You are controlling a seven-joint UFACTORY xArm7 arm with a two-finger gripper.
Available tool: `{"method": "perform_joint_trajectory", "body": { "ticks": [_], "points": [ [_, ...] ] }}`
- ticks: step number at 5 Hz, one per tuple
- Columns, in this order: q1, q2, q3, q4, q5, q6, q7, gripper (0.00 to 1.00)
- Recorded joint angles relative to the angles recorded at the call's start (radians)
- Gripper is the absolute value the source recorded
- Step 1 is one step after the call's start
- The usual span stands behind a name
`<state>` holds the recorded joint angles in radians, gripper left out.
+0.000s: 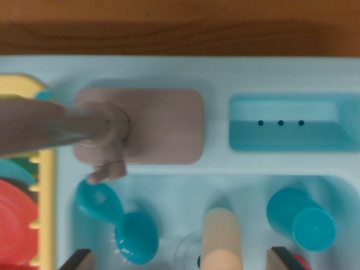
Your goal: Pick detergent from the sink
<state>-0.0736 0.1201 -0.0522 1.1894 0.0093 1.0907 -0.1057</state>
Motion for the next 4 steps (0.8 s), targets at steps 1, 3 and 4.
{"method": "perform_joint_trajectory", "body": {
  "ticks": [1, 3, 4],
  "points": [
    [0.0000, 0.000, 0.000, 0.000, 0.0000, 0.000, 0.000, 0.00],
    [-0.0042, 0.012, -0.005, -0.037, 0.0044, -0.046, -0.012, 0.00],
    [-0.0083, 0.023, -0.009, -0.074, 0.0086, -0.089, -0.024, 0.00]
  ]
}}
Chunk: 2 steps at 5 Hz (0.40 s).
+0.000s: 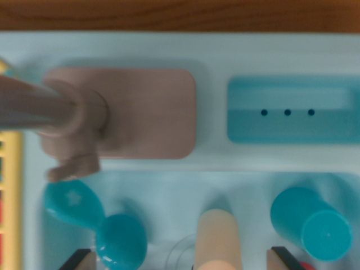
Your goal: Pick detergent from the sink
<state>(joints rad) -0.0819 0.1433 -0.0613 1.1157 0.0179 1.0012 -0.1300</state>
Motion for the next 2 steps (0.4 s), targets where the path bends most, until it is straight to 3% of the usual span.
{"method": "perform_joint_trajectory", "body": {
  "ticks": [1, 2],
  "points": [
    [0.0000, 0.000, 0.000, 0.000, 0.0000, 0.000, 0.000, 0.00],
    [-0.0038, 0.011, -0.004, -0.033, 0.0039, -0.041, -0.011, 0.00]
  ]
}}
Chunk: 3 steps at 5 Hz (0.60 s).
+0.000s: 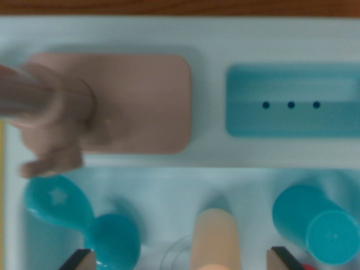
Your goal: Pick detergent from the sink
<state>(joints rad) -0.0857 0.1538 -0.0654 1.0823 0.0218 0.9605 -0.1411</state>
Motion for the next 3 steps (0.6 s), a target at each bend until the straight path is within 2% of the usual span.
{"method": "perform_joint_trajectory", "body": {
  "ticks": [1, 2, 3],
  "points": [
    [0.0000, 0.000, 0.000, 0.000, 0.0000, 0.000, 0.000, 0.00],
    [-0.0033, 0.009, -0.004, -0.029, 0.0034, -0.035, -0.010, 0.00],
    [-0.0033, 0.009, -0.004, -0.029, 0.0034, -0.035, -0.010, 0.00]
  ]
}}
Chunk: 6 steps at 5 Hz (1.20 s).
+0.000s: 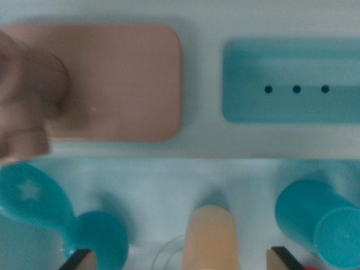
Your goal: Pick detergent from the sink
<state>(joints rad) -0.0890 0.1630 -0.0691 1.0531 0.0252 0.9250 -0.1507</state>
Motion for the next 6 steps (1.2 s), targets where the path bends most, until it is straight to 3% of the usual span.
{"method": "perform_joint_trajectory", "body": {
  "ticks": [1, 2, 3, 6],
  "points": [
    [-0.0031, 0.009, -0.003, -0.027, 0.0032, -0.033, -0.009, 0.00],
    [-0.0031, 0.009, -0.003, -0.027, 0.0032, -0.033, -0.009, 0.00],
    [-0.0058, 0.016, -0.006, -0.051, 0.0059, -0.062, -0.017, 0.00],
    [-0.0079, 0.022, -0.009, -0.069, 0.0081, -0.084, -0.023, 0.00]
  ]
}}
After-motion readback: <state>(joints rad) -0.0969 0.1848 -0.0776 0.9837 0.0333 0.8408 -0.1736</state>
